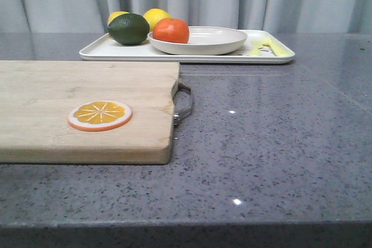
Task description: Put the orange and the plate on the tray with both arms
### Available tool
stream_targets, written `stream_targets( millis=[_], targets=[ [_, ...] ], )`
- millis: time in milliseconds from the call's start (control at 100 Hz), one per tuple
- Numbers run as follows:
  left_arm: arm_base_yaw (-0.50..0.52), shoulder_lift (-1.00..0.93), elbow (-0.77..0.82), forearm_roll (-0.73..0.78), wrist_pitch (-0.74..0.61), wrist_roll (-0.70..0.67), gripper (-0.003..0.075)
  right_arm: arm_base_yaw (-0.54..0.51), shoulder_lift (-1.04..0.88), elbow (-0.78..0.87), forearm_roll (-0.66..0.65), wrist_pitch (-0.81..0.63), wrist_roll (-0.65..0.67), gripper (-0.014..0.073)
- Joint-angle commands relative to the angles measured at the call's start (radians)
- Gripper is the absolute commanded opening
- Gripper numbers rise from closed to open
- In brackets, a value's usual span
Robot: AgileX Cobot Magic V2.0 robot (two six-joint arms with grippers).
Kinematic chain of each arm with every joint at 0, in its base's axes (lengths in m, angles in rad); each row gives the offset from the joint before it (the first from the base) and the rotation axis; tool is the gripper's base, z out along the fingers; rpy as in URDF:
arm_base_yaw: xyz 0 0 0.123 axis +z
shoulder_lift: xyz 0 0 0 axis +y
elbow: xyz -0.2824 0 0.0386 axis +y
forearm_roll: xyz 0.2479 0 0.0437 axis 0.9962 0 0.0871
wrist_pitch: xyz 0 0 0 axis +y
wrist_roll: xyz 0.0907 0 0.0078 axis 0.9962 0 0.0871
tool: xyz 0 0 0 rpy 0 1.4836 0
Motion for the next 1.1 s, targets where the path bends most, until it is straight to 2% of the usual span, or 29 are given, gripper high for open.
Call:
stream_targets(
  millis=[0,190,370,1090],
  targets=[
    [-0.001,0.002,-0.027,-0.012,-0.087,0.003,0.0006,-0.002,-0.105,0.051,0.008,-0.093,-0.014,-0.0067],
    [-0.001,0.002,-0.027,-0.012,-0.087,0.003,0.0006,-0.002,-0.266,0.166,-0.002,-0.102,-0.015,-0.0067],
    [-0.001,0.002,-0.027,-0.012,-0.087,0.003,0.0006,-0.002,-0.352,0.205,-0.011,-0.094,-0.014,-0.0067],
    [-0.001,0.002,-0.027,-0.012,-0.087,0.003,0.0006,-0.002,-0.357,0.205,-0.009,-0.086,-0.014,-0.0067]
  ],
)
